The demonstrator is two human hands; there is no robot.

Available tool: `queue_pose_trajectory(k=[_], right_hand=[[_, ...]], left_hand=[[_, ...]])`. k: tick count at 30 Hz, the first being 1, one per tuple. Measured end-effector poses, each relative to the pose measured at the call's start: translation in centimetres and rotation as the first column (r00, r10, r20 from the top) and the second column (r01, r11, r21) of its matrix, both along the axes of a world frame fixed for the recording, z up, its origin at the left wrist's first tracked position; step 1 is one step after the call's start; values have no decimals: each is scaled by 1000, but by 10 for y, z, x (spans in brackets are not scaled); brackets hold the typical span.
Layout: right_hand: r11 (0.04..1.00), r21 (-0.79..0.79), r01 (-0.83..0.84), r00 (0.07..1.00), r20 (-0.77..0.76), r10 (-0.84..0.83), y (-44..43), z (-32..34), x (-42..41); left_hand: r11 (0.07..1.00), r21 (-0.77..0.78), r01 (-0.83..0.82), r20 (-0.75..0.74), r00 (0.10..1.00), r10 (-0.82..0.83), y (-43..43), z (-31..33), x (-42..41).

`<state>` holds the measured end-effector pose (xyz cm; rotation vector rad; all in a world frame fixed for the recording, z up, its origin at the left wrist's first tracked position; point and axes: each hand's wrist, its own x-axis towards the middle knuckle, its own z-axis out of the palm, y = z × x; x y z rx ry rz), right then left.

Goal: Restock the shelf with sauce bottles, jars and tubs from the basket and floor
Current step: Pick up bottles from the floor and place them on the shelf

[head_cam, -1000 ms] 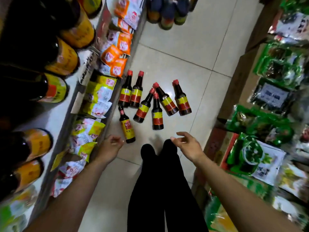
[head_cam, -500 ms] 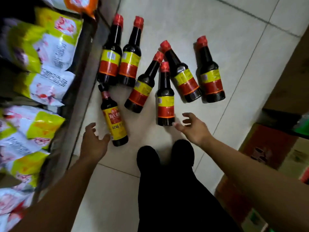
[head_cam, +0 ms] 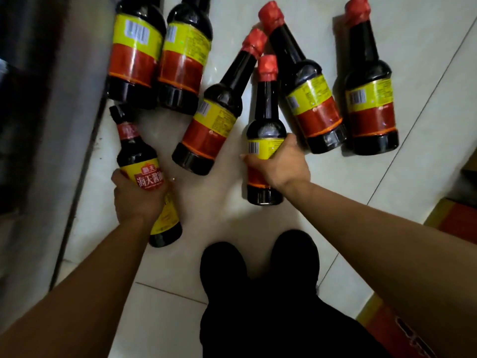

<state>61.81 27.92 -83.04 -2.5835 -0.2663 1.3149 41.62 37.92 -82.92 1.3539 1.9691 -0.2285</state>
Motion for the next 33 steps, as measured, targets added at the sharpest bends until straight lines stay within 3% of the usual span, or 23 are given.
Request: queue_pose_trajectory(k=[5,17,25,33], right_hand=[[1000,-8,12,1000,2,-12,1,1,3],[999,40,-25,1000,-8,25,-10,50,10],[993,116,-22,1000,21,19,-2,142,7],[982,182,48,998,29,-54,-9,268,6]], left_hand=[[999,-40,29,-64,997,-32,6,1,0],[998,-34,55,66,996,-53,-6,53,-8],[999,14,48,220,974,-50,-4,149,-3],[999,36,11,255,967,-20,-9,283,10]])
